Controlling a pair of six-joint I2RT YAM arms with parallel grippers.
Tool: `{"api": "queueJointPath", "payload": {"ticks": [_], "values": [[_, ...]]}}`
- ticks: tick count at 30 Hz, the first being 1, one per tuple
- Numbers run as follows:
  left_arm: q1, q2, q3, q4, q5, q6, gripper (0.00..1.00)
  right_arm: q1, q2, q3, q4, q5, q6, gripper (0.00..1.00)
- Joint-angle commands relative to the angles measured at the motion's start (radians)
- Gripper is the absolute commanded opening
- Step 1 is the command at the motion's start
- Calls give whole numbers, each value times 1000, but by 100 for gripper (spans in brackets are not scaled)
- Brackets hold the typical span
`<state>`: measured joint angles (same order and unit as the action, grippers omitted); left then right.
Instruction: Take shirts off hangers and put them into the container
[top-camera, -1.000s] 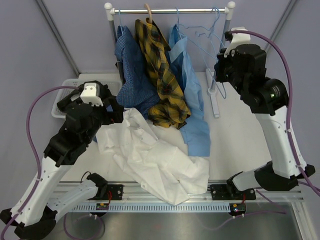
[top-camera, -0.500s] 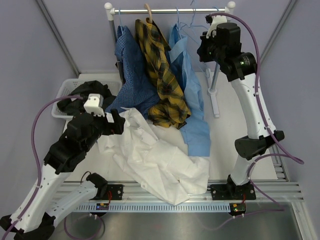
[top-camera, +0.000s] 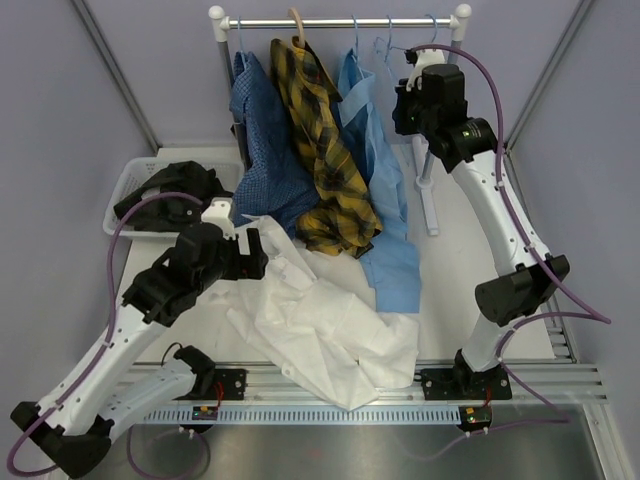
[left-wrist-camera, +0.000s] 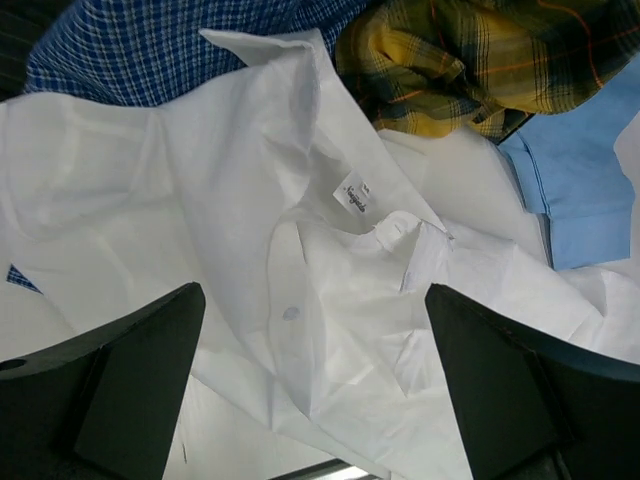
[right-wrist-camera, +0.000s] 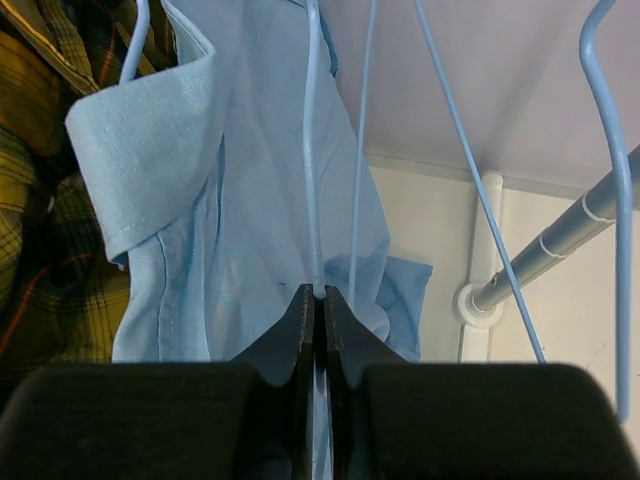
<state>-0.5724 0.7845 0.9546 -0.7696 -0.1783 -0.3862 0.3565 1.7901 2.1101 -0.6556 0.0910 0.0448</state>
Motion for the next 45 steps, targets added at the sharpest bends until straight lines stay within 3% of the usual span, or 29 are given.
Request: {"api": "queueJointPath", "payload": {"ticks": [1,2,3,6,7,10,14,19,31,35,36,38,39,42,43,45], "values": [[-33,36,-13,26,27,-81,99,-13,-90,-59,48,41,9,18],[-49,48,-14,29,19,-117,99,-13,-107,-68,53,44,7,26],[-84,64,-17,29,-2,-134,99,-11,-115,-81,59,47,1,41],[-150,127,-23,29,-61,-209,99,-11,-139,-85,56,50,-5,63],[-158,143,-31,30,-70,-224,99,-11,-146,-87,56,50,-5,77],[-178,197,-48,29,-110,-290,99,-11,-184,-108,59,43,-5,93],[-185,225,-92,32,-223,-388,99,-11,-285,-180,68,27,-3,99],[-182,271,-177,99,-311,-422,99,-11,-469,-332,105,1,-5,99],[-153,594,-231,294,-164,-445,99,-11,-724,-555,57,-60,-39,100],[-153,683,-244,340,-92,-450,83,-10,-768,-619,44,-83,-37,99],[-153,705,-247,345,-72,-450,70,-11,-776,-630,45,-83,-37,99],[-153,714,-267,358,-44,-448,54,-13,-794,-654,48,-83,-39,100],[-155,716,-277,362,-35,-447,40,-11,-798,-660,47,-80,-37,99],[-155,711,-327,377,9,-445,16,-11,-807,-674,44,-77,-37,99],[-155,704,-341,385,20,-445,1,-11,-805,-674,40,-77,-37,99],[-155,685,-378,394,51,-444,0,-11,-805,-677,37,-79,-39,99]]}}
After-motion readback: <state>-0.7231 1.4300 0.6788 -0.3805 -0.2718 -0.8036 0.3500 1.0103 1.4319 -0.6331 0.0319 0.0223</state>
